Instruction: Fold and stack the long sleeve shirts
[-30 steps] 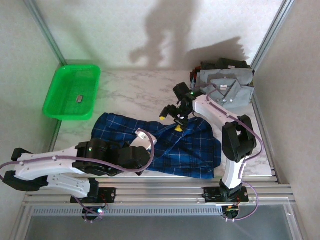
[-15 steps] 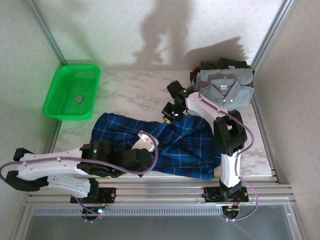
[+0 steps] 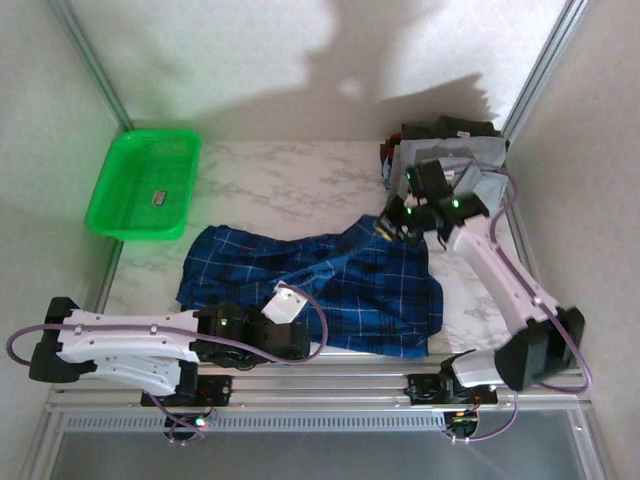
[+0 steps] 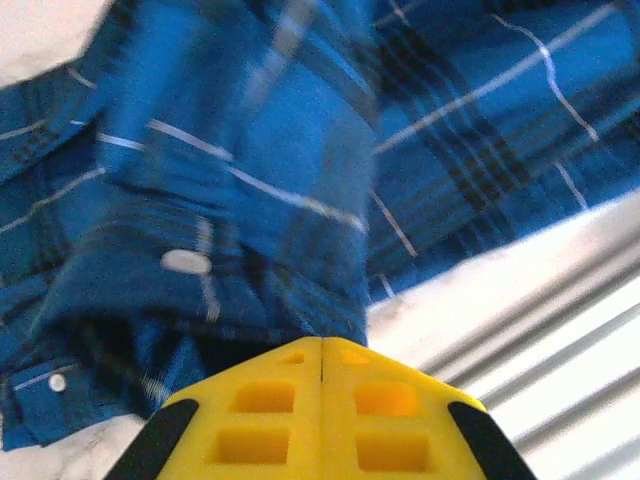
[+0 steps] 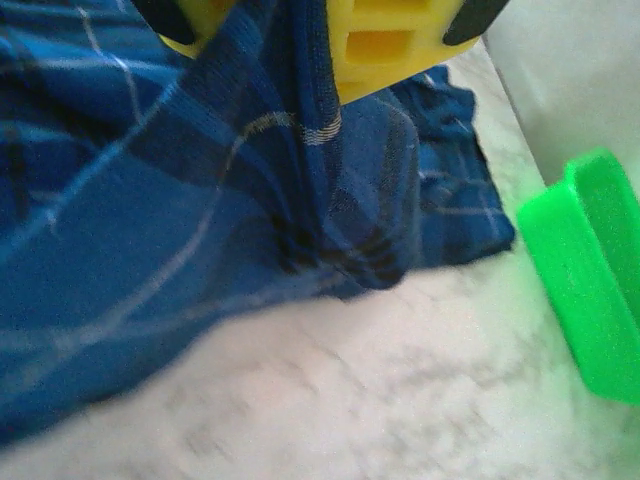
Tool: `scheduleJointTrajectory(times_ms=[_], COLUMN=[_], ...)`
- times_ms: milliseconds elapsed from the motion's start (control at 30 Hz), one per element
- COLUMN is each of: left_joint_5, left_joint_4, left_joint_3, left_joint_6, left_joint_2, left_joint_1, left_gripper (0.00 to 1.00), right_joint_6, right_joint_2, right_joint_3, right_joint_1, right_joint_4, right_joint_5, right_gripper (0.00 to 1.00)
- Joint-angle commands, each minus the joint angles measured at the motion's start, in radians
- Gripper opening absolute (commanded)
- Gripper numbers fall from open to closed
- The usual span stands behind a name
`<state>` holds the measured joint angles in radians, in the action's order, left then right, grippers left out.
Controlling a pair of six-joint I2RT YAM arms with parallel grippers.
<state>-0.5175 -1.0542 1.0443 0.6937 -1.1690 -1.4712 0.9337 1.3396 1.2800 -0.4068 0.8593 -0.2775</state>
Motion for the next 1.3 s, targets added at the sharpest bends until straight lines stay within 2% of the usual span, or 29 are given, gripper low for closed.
scheduleJointTrajectory(times_ms=[0, 67, 167, 233, 267, 333, 433, 467, 533, 600, 633, 733, 833, 933, 1033, 1167, 1267], left_joint_5=[-0.165, -0.211, -0.237, -0.212, -0.192, -0.143, -0.055, -0.020, 0.092, 0.193, 0.260, 0.459, 0.632, 0.591, 0.595, 0.537, 0.558], left_joint_4=[-0.107, -0.163, -0.240, -0.245, -0.224, -0.149, 0.079, 0.141, 0.276, 0.334, 0.352, 0.360, 0.364, 0.313, 0.379, 0.356, 0.407], left_joint_3=[0.015, 0.022, 0.034, 0.029, 0.020, 0.009, -0.028, -0.049, -0.109, -0.138, -0.152, -0.195, -0.253, -0.272, -0.318, -0.282, -0.273], left_joint_6=[0.089, 0.151, 0.277, 0.390, 0.433, 0.518, 0.550, 0.566, 0.599, 0.633, 0.643, 0.648, 0.633, 0.633, 0.613, 0.534, 0.487], left_joint_2=[-0.061, -0.117, -0.194, -0.194, -0.175, -0.091, 0.058, 0.097, 0.159, 0.181, 0.182, 0.162, 0.101, 0.067, 0.078, 0.033, -0.003], left_joint_1=[0.000, 0.002, 0.008, 0.003, 0.002, 0.004, 0.011, 0.021, 0.061, 0.096, 0.118, 0.201, 0.278, 0.315, 0.379, 0.403, 0.423], left_gripper=[0.00, 0.04, 0.15, 0.39, 0.48, 0.58, 0.89, 0.91, 0.92, 0.92, 0.93, 0.92, 0.92, 0.88, 0.80, 0.75, 0.71], right_joint_6=[0.002, 0.020, 0.052, 0.095, 0.107, 0.126, 0.128, 0.127, 0.123, 0.118, 0.111, 0.094, 0.070, 0.050, 0.044, 0.036, 0.036], right_joint_2=[-0.132, -0.229, -0.347, -0.416, -0.447, -0.483, -0.497, -0.494, -0.478, -0.465, -0.458, -0.435, -0.413, -0.381, -0.356, -0.383, -0.415], right_joint_3=[-0.216, -0.342, -0.520, -0.646, -0.691, -0.758, -0.806, -0.815, -0.829, -0.833, -0.831, -0.822, -0.806, -0.792, -0.790, -0.780, -0.769], right_joint_1=[-0.001, 0.002, 0.005, 0.008, 0.008, 0.007, 0.010, 0.010, 0.012, 0.014, 0.013, 0.013, 0.014, 0.015, 0.017, 0.017, 0.016], right_joint_4=[0.038, 0.029, 0.022, -0.012, -0.031, -0.037, -0.040, -0.048, -0.058, -0.080, -0.088, -0.084, -0.095, -0.081, -0.070, -0.045, -0.013], right_joint_5=[-0.032, -0.031, -0.040, -0.056, -0.065, -0.053, -0.036, -0.033, -0.024, -0.026, -0.023, 0.002, 0.015, 0.038, 0.042, 0.064, 0.095], right_gripper=[0.00, 0.00, 0.00, 0.00, 0.00, 0.00, 0.01, 0.02, 0.04, 0.08, 0.11, 0.32, 0.36, 0.37, 0.47, 0.54, 0.64])
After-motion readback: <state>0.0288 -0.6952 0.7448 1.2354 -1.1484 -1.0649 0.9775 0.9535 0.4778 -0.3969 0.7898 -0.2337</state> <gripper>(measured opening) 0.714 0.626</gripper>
